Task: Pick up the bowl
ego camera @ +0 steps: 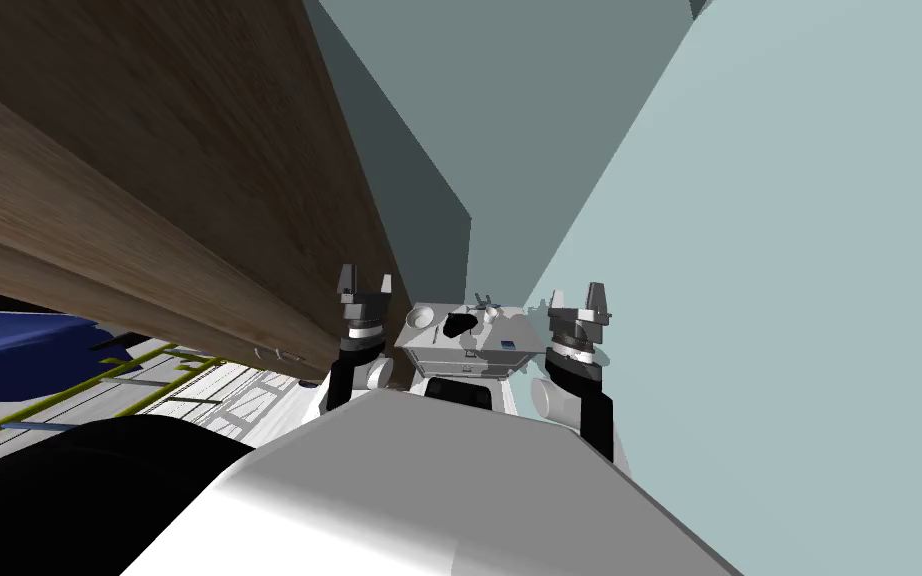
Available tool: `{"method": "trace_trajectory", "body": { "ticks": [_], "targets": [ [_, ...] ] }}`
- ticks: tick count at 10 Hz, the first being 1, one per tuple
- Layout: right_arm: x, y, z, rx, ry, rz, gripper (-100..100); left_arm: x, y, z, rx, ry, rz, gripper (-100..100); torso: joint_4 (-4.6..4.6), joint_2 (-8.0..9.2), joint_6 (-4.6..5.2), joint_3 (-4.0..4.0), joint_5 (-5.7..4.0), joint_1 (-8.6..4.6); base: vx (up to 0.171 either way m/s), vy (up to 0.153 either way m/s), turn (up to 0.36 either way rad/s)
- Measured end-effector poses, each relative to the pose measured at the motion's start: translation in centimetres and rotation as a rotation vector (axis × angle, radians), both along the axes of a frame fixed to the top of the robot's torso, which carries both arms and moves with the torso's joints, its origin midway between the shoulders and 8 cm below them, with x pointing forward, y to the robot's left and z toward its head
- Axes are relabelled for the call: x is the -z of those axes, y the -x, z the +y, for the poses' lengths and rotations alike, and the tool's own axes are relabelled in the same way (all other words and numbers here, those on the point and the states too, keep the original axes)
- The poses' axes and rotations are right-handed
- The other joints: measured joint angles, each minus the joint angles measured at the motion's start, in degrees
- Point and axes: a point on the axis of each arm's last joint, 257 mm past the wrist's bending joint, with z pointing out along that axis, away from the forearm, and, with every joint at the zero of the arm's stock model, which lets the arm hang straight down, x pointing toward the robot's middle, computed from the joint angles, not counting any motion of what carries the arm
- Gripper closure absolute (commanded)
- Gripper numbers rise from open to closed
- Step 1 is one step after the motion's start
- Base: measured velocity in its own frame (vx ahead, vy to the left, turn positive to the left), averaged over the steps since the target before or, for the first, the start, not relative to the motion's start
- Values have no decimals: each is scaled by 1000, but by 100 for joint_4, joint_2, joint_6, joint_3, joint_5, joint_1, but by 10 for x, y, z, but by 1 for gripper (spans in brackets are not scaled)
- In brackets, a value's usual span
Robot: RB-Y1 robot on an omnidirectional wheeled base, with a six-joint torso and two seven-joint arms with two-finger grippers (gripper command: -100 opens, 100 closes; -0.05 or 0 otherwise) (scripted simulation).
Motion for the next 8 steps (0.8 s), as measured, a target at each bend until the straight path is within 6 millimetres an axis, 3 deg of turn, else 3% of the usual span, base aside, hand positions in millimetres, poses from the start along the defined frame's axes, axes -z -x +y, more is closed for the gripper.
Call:
{"method": "trace_trajectory", "body": {
  "ticks": [4,8],
  "targets": [
    [0,0,0,0,0,0,0,9,-7,8,7,-26,55,-100,20,87,1,51,-4,-18,-210,-31,-164],
    [0,0,0,0,0,0,0,29,-14,34,-14,-5,146,-100,17,73,1,43,0,3,-178,-28,-254]
  ]
}}
